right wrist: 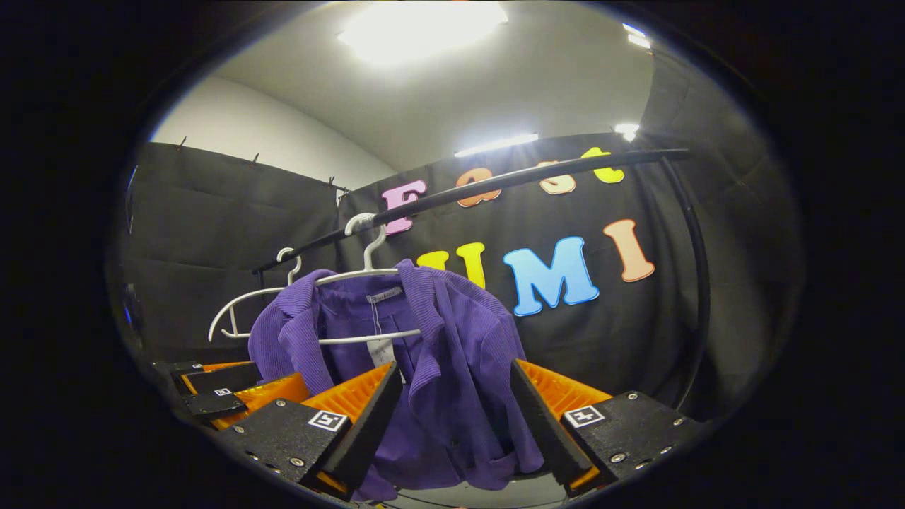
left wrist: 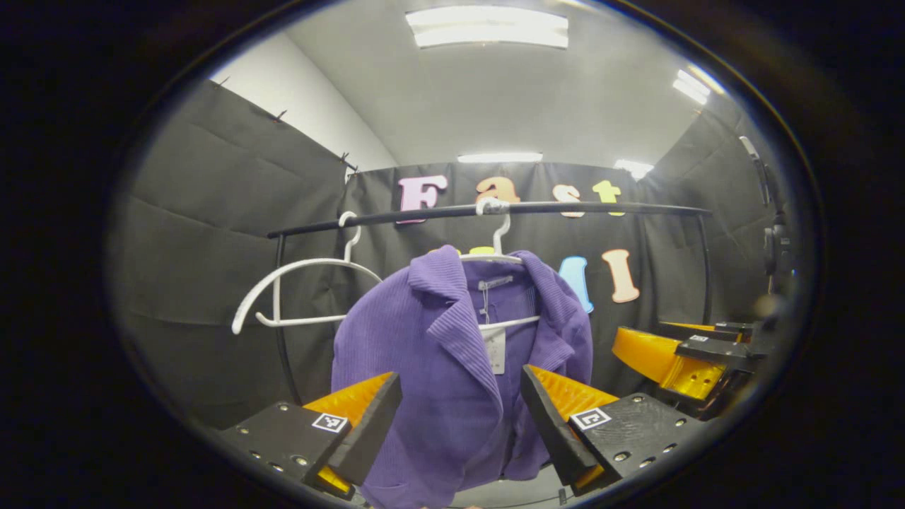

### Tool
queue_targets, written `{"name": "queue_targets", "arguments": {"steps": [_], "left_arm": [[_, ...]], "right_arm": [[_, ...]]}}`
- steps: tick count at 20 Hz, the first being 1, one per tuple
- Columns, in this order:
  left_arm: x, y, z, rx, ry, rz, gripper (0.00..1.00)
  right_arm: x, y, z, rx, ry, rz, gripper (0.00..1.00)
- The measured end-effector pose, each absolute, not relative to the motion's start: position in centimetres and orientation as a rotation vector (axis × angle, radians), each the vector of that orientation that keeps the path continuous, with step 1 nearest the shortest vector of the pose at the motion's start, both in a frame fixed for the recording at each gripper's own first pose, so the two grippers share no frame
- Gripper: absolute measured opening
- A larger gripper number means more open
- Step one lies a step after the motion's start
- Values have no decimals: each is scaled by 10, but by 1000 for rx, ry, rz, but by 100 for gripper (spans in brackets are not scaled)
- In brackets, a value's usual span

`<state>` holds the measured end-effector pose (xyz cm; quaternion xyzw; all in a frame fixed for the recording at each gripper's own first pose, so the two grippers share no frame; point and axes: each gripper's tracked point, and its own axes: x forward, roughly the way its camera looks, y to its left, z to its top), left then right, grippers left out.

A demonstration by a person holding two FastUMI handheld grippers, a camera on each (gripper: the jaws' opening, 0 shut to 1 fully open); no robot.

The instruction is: Grasp the clothes on the hanger with both hands and then place them into the laundry hamper below.

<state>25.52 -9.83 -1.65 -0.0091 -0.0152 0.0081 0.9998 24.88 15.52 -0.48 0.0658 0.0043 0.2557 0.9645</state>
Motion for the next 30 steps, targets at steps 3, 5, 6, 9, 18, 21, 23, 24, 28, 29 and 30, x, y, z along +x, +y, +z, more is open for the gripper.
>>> {"name": "queue_targets", "arguments": {"steps": [3, 5, 6, 9, 18, 21, 23, 24, 28, 29, 30], "left_arm": [[273, -100, -27, -5, -13, 46, 97], [284, -99, -31, 6, -6, 73, 100], [290, -98, -32, 12, -6, 85, 100], [303, -96, -36, 24, 3, 115, 97], [336, -83, -42, 49, 27, 205, 100], [343, -80, -44, 55, 29, 235, 97], [344, -69, -45, 54, 33, 282, 88], [345, -67, -47, 44, 44, 286, 75], [343, -49, -44, 61, 47, 345, 56], [342, -47, -45, 59, 50, 343, 47], [345, -47, -45, 52, 51, 334, 38]], "right_arm": [[268, 167, -13, 149, 31, 566, 95], [282, 173, -18, 156, 48, 587, 96], [288, 176, -20, 159, 53, 594, 95], [308, 186, -23, 159, 62, 614, 95], [350, 228, -41, 147, 114, 644, 96], [360, 234, -42, 167, 134, 630, 93], [365, 237, -47, 167, 169, 623, 83], [364, 240, -48, 176, 180, 629, 80], [363, 240, -47, 163, 178, 628, 42], [363, 238, -45, 157, 164, 629, 25], [366, 237, -42, 153, 144, 628, 19]]}}
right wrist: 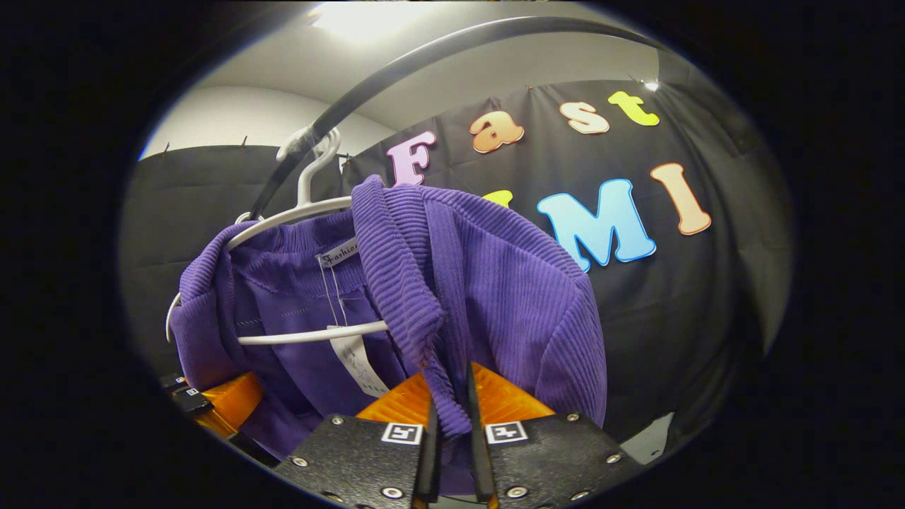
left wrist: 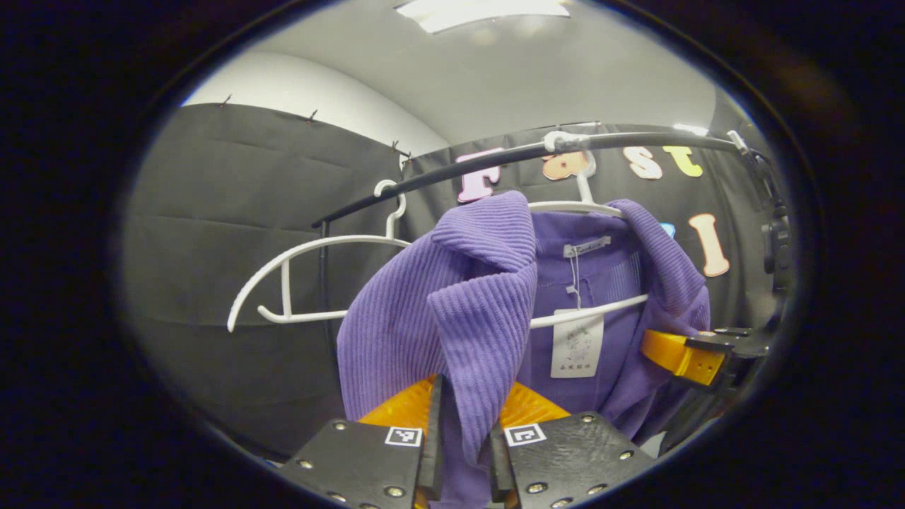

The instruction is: Grasp the clothes on the hanger with both hands and then place them into the laundry hamper below.

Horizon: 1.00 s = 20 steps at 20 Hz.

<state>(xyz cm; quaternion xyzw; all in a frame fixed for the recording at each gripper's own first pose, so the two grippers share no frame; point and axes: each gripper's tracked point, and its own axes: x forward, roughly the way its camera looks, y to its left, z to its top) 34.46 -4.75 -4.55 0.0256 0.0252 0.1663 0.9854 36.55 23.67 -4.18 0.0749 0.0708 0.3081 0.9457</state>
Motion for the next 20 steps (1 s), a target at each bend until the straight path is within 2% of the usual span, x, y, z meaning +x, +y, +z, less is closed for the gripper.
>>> {"name": "queue_targets", "arguments": {"steps": [1, 3, 4, 6, 7, 8, 9, 10, 19, 20], "left_arm": [[344, -40, -44, 57, 48, 352, 38], [332, -27, -30, 65, 17, 419, 0], [328, -29, -25, 61, 10, 414, 7], [326, -32, -19, 70, 4, 393, 6], [322, -30, -12, 79, -3, 393, 1], [319, -29, -7, 81, -9, 389, 6], [312, -26, -1, 78, -13, 394, 1], [309, -24, 4, 71, -18, 400, 6], [282, 23, 66, 185, -121, 448, 6], [283, 29, 72, 193, -132, 448, 1]], "right_arm": [[368, 235, -39, 139, 124, 625, 7], [368, 226, -32, 103, 84, 620, 5], [370, 217, -24, 96, 47, 603, 4], [370, 199, 5, 127, -55, 550, 2], [369, 193, 19, 129, -90, 534, 2], [369, 188, 27, 118, -116, 520, 1], [371, 185, 35, 98, -136, 513, 1], [373, 180, 43, 84, -159, 499, 0], [396, 146, 99, -24, -321, 398, 1], [400, 143, 104, -32, -331, 394, 0]]}}
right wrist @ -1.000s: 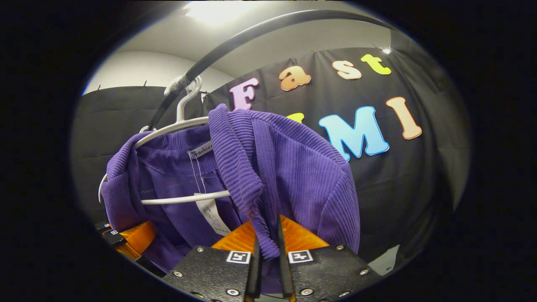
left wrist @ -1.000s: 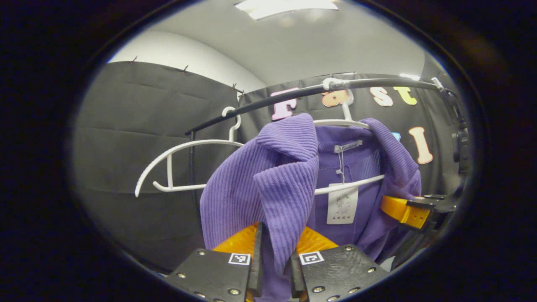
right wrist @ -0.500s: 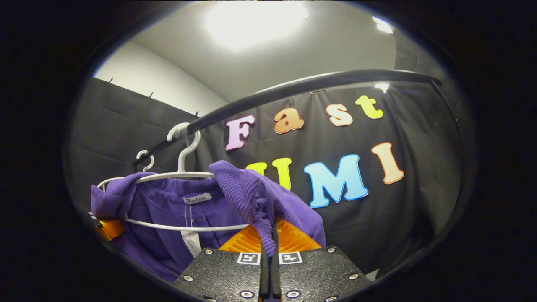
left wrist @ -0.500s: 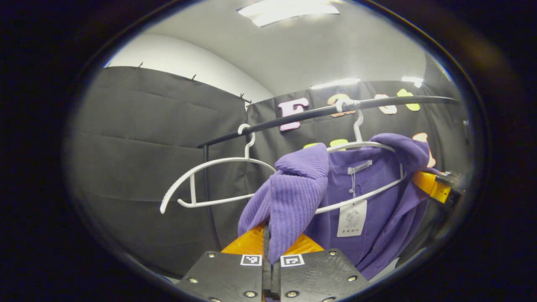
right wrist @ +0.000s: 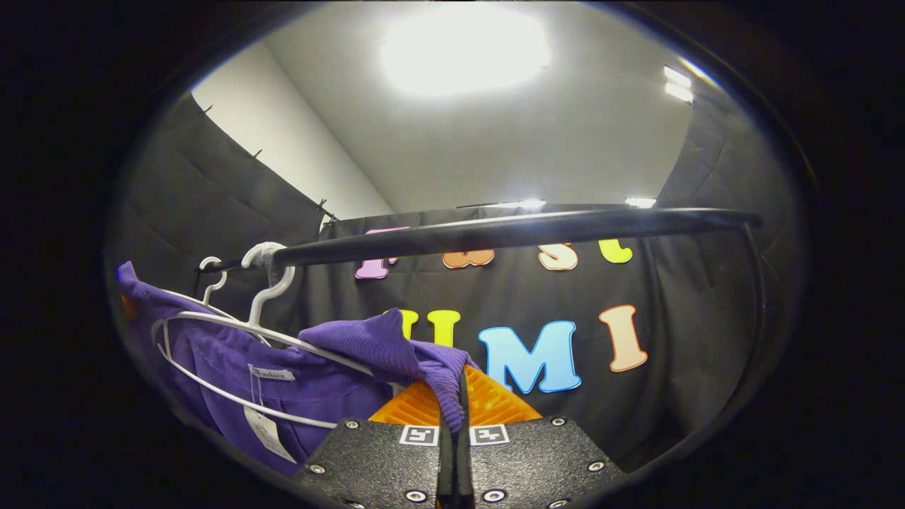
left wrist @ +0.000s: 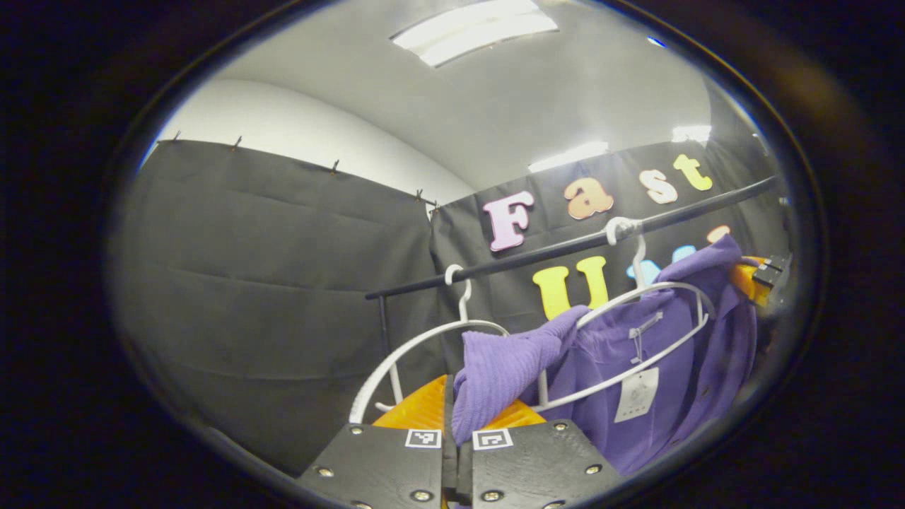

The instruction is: Grasp the clothes on the hanger with both hands and then place them into the laundry hamper below.

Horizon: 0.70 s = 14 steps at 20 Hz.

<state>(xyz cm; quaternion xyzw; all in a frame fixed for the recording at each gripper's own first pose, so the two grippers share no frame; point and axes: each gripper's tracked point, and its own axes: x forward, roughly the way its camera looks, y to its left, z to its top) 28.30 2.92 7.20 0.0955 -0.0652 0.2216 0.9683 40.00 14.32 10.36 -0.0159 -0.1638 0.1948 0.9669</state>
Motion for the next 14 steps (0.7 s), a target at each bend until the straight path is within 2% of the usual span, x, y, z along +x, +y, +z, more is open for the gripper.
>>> {"name": "queue_targets", "arguments": {"steps": [2, 5, 6, 7, 9, 10, 13, 14], "left_arm": [[291, 39, 78, 194, -138, 436, 6], [307, 56, 84, 231, -149, 435, 0], [312, 59, 83, 232, -146, 432, 6], [315, 62, 80, 228, -141, 428, 6], [327, 69, 76, 229, -131, 422, 6], [332, 71, 76, 235, -134, 415, 1], [343, 79, 66, 230, -118, 396, 1], [347, 81, 59, 225, -98, 386, 6]], "right_arm": [[410, 141, 109, -43, -342, 390, 0], [425, 140, 106, -80, -344, 382, 2], [430, 138, 103, -96, -345, 378, 2], [435, 138, 98, -114, -339, 374, 2], [443, 140, 84, -131, -311, 373, 2], [447, 140, 77, -133, -297, 371, 1], [459, 138, 49, -141, -217, 359, 1], [461, 138, 39, -132, -181, 361, 1]]}}
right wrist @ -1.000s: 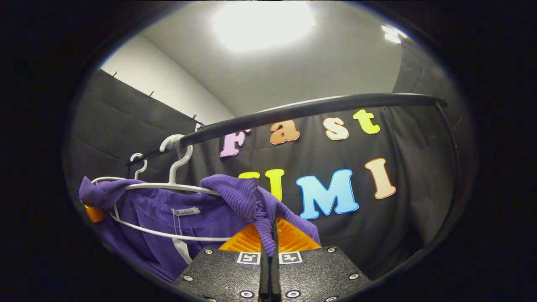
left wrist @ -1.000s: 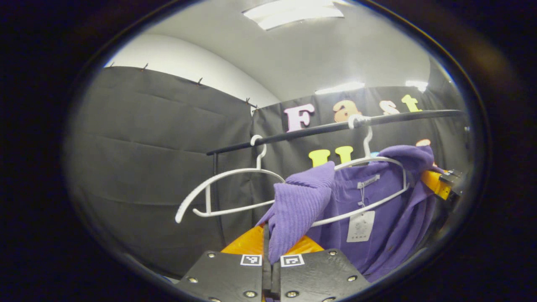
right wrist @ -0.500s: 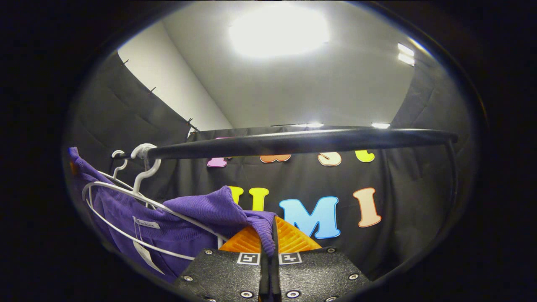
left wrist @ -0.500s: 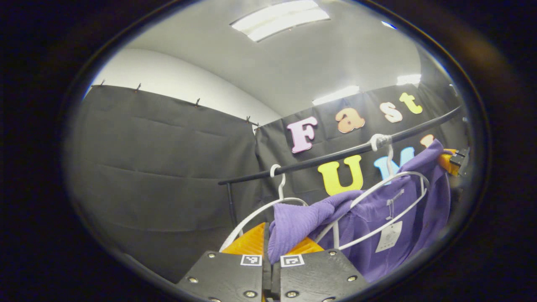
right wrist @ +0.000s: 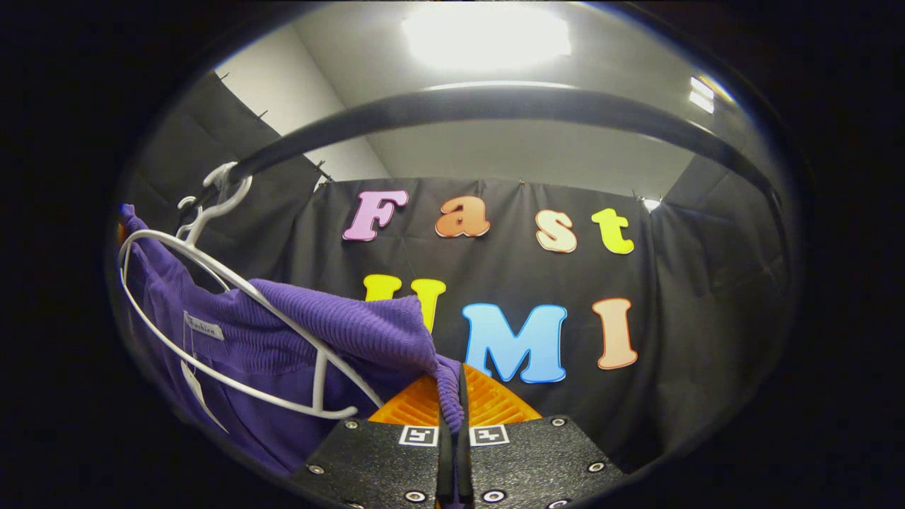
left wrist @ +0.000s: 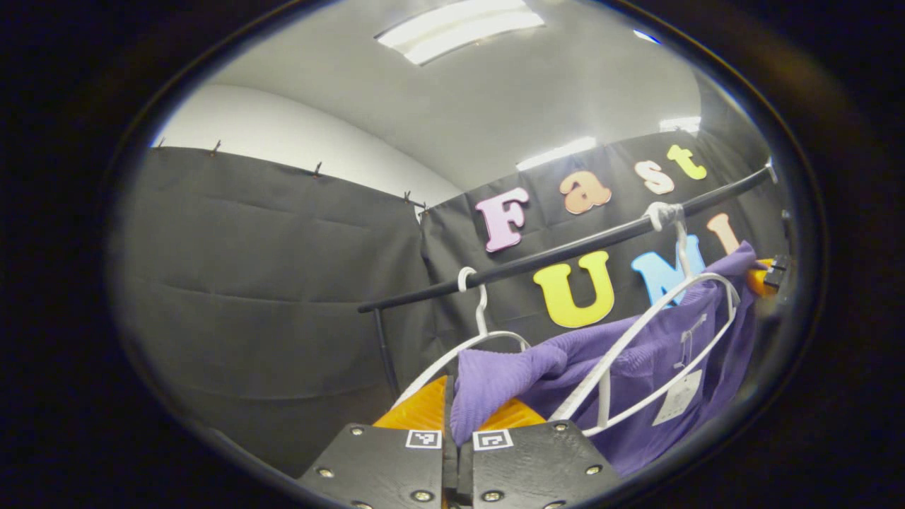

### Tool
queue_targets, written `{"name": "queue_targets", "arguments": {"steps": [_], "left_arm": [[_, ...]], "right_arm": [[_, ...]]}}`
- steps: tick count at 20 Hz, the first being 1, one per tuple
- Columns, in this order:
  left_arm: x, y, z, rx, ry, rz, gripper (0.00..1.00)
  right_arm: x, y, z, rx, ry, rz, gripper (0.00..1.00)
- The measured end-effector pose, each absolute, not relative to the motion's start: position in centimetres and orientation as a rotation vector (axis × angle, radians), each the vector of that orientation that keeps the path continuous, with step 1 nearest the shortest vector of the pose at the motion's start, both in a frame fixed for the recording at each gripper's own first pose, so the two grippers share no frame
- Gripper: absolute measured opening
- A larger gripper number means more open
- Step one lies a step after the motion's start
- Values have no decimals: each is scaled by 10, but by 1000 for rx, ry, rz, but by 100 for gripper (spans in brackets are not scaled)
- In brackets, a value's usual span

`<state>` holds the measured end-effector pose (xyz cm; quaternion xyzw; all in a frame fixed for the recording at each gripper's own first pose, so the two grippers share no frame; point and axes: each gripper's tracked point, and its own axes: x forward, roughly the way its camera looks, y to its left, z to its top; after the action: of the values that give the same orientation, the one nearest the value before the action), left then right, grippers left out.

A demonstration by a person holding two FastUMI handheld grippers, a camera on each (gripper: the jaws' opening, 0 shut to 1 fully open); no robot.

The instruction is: Grasp the clothes on the hanger with both hands and then place them into the laundry hamper below.

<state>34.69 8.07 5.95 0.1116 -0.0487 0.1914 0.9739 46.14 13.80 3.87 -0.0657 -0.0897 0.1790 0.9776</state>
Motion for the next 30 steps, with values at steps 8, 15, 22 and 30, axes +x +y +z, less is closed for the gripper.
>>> {"name": "queue_targets", "arguments": {"steps": [8, 15, 22, 30], "left_arm": [[344, 92, 24, 177, -26, 382, 1], [353, 93, -7, 84, 31, 359, 6], [356, 84, -35, 64, 80, 350, 6], [317, 78, -52, 49, 98, 339, 1]], "right_arm": [[474, 152, -8, -96, -21, 396, 1], [502, 161, -11, 82, 53, 383, 0], [478, 155, -70, 89, 164, 390, 2], [425, 147, -92, 15, 205, 403, 2]]}}
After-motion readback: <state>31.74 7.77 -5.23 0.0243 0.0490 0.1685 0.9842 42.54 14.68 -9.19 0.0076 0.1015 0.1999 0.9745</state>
